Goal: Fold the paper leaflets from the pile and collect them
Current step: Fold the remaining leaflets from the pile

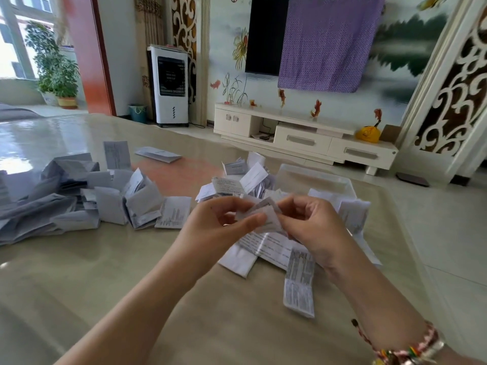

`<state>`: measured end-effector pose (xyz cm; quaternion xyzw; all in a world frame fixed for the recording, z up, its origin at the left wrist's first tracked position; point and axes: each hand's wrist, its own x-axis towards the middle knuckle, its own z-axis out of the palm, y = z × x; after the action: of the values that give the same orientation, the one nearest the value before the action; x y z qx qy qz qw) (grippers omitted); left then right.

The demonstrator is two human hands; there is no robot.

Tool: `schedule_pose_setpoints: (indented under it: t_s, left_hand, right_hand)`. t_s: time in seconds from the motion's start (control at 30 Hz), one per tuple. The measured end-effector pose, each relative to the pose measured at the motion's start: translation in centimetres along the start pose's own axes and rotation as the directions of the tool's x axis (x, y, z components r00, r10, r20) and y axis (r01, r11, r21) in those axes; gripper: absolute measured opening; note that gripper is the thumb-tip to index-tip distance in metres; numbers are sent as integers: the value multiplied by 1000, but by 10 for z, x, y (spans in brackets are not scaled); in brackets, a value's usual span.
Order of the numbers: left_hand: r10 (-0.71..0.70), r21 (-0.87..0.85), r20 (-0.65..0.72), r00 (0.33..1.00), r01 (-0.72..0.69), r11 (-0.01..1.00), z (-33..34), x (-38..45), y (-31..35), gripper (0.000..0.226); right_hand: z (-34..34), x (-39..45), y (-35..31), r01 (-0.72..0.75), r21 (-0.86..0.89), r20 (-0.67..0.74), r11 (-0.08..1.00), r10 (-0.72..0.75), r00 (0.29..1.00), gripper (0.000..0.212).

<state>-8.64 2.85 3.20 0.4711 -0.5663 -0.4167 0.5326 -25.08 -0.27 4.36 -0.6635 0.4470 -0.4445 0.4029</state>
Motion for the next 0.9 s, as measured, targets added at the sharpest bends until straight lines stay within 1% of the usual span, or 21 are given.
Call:
schedule_pose_setpoints:
  t_s: [0.1, 0.13, 0.17, 0.2, 0.27, 0.3, 0.33, 0.4, 0.47, 0.57, 0.7, 0.8, 0.9]
  left_hand:
    - [3, 26, -78, 997, -1, 1000, -2, 4, -6, 10]
    - [-3, 20, -93, 996, 5, 1000, -3, 4, -9, 8]
    - [-9, 10, -103, 995, 10, 1000, -3, 5, -10, 8]
    - [-12, 0, -113, 993, 12, 1000, -4, 6, -12, 8]
    - [-11, -20, -129, 992, 8, 1000, -3, 8, -14, 8]
    - [-8, -23, -139, 990, 5, 1000, -2, 8, -15, 8]
    - [-7, -20, -147, 989, 4, 1000, -1, 8, -15, 7]
    - [-3, -13, -152, 988, 1, 1000, -1, 7, -17, 5]
    - [18, -10, -154, 988, -20, 1000, 0, 7, -20, 12]
    - [71, 44, -137, 988, -66, 997, -1, 7, -22, 18]
    - [58, 70, -128, 990, -49, 996, 1, 10, -24, 38]
    - [18, 80, -136, 991, -7, 997, 2, 13, -28, 36]
    - [-12, 99, -113, 994, 23, 995, 1, 14, -32, 28]
  right_hand:
    - [-3, -1, 0, 3, -95, 17, 995, -2, 1000, 5]
    - [-7, -2, 1, 8, -194, -2, 981, -8, 1000, 6]
    - [-13, -3, 0, 13, -336, -20, 942, -21, 1000, 5]
    - [-19, -4, -2, 16, -493, -21, 870, -31, 999, 5]
    - [-31, -10, -7, 22, -754, 34, 657, 4, 999, 17]
    - [-34, -12, -10, 21, -828, 61, 560, 53, 997, 23]
    - [-36, -13, -11, 17, -868, 76, 496, 99, 992, 27]
    - [-36, -15, -12, 15, -895, 92, 445, 152, 984, 28]
    - [-36, -16, -12, 35, -901, 110, 433, 150, 983, 26]
    - [-35, -18, -14, 76, -898, 151, 434, 140, 979, 23]
    - [-35, -18, -14, 84, -874, 182, 479, 163, 970, 20]
    - [-36, -15, -13, 47, -845, 163, 533, 172, 971, 19]
    - [-38, -12, -11, -20, -790, 78, 613, 133, 988, 17]
